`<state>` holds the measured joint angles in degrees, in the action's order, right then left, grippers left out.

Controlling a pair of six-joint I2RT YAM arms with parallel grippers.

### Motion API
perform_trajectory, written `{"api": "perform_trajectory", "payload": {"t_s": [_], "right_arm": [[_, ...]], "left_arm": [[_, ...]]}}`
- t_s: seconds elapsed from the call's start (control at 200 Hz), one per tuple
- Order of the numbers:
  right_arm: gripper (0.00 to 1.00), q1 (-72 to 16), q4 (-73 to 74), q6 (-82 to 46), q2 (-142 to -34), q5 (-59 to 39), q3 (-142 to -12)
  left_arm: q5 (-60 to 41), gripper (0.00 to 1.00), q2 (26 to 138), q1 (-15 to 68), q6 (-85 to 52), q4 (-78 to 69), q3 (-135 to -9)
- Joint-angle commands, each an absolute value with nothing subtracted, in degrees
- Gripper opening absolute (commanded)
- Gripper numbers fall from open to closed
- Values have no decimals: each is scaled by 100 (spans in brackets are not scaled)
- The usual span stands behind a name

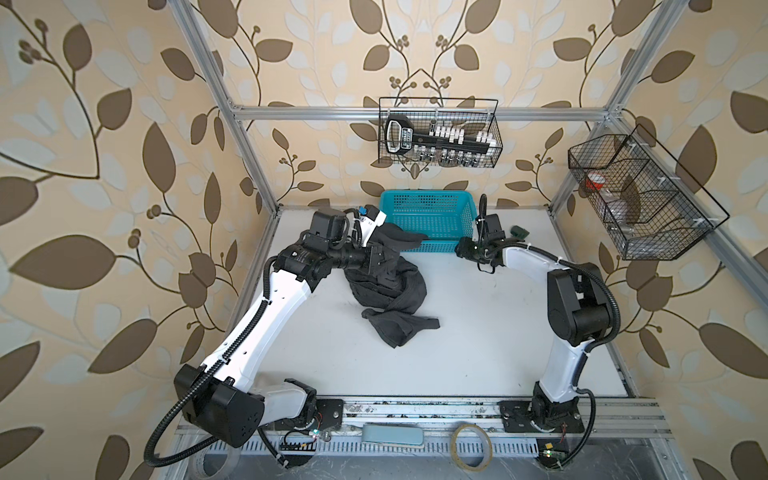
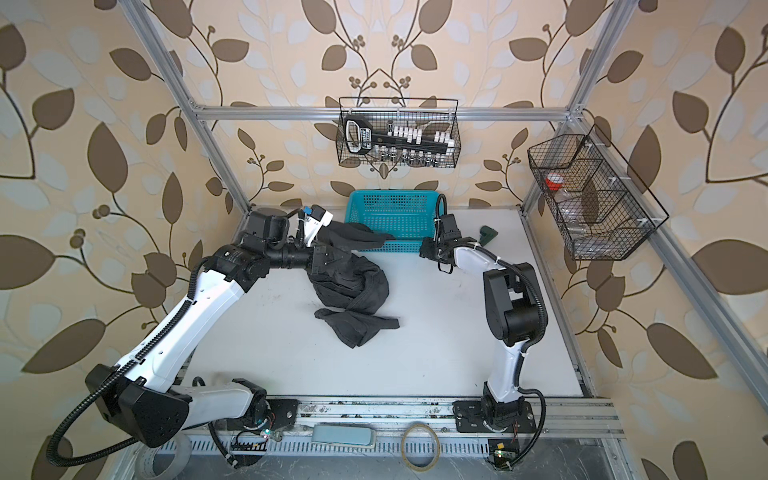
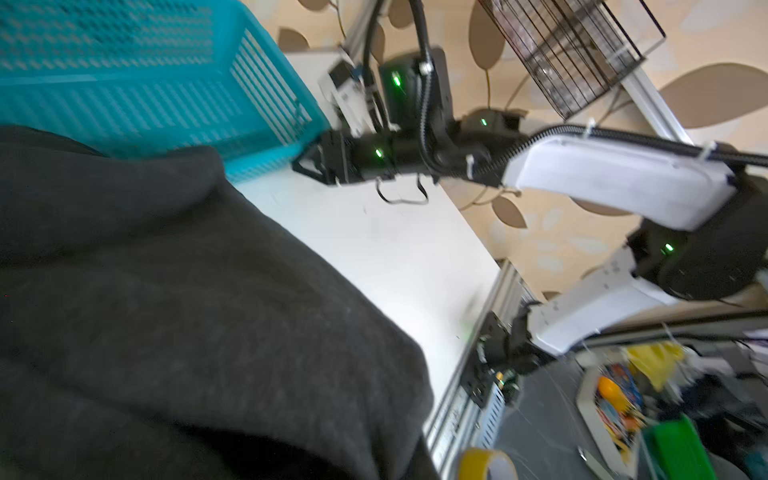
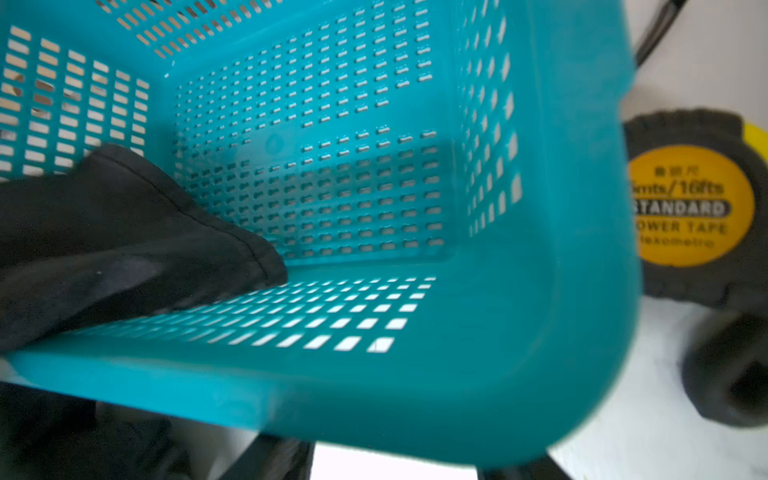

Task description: Fold and stack the trousers

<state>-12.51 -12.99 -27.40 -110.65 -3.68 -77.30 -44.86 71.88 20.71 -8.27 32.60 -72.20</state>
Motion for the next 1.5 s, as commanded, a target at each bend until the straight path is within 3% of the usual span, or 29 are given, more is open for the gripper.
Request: {"api": "perform_trajectory", "payload": {"t_s": [0.0,0.145,0.24,0.47,0.51,0.575,0.67,0.69,0.73,0.745,0.78,0.81,0.955,1.05,1.24,1.36,1.44,1.495], "right_arm": [[59,-1201,-1273,-2637,-11233,-476,-8079],[61,-1094,-1406,-2383,-11201,-685,-8201],[63,-1051,-1549,-2174,-11034,-914,-8151],[68,-1171,-1630,-2179,-10026,-1673,-7510],[70,-1232,-1555,-2321,-9857,-1881,-7381],[73,-1378,-1411,-2624,-9664,-2117,-7215],[74,-1674,-977,-3171,-9545,-2347,-6841],[76,-1761,-889,-3239,-9547,-2374,-6804],[79,-1944,-836,-3328,-9595,-2390,-6784],[79,-2002,-817,-3359,-9624,-2399,-6781],[79,-2120,-752,-3440,-9714,-2419,-6761],[80,-2195,-718,-3496,-9796,-2398,-6759],[81,-2417,-1122,-3189,-10205,-1868,-6990],[82,-2443,-949,-3204,-10463,-1848,-7005],[78,-2543,-825,-3319,-10878,-1987,-7390],[72,-2569,-958,-3286,-11086,-1871,-7461],[73,-2574,-1160,-3032,-11023,-1630,-7364],[75,-2597,-1094,-2811,-10783,-1437,-7178]], "left_arm": [[-5800,0,7084,2397,-866,2960,-6688],[-6235,0,7820,3458,-559,3222,-6637],[-6182,0,8413,3956,194,4168,-7052],[-5060,0,8976,4049,657,4276,-7252],[-4983,6,9018,4048,659,4316,-7371],[-4727,32,9004,4048,760,4520,-7590],[-4303,55,8845,3964,1023,4959,-7830],[-4235,67,8809,3925,1055,5048,-7867],[-4131,75,8713,3815,1084,5195,-7931],[-4108,83,8671,3762,1097,5259,-7960],[-4085,86,8582,3649,1160,5428,-8036],[-4019,95,8502,3550,1218,5560,-8095],[-3689,99,8283,2876,1374,5969,-8360],[-4088,99,8283,2228,1438,6137,-8521],[-3734,98,8644,1548,1421,6142,-8859],[-1940,98,8754,1338,773,5050,-8512],[-625,97,9095,1254,594,4747,-8488],[-304,97,9360,1199,563,4640,-8559]]}}
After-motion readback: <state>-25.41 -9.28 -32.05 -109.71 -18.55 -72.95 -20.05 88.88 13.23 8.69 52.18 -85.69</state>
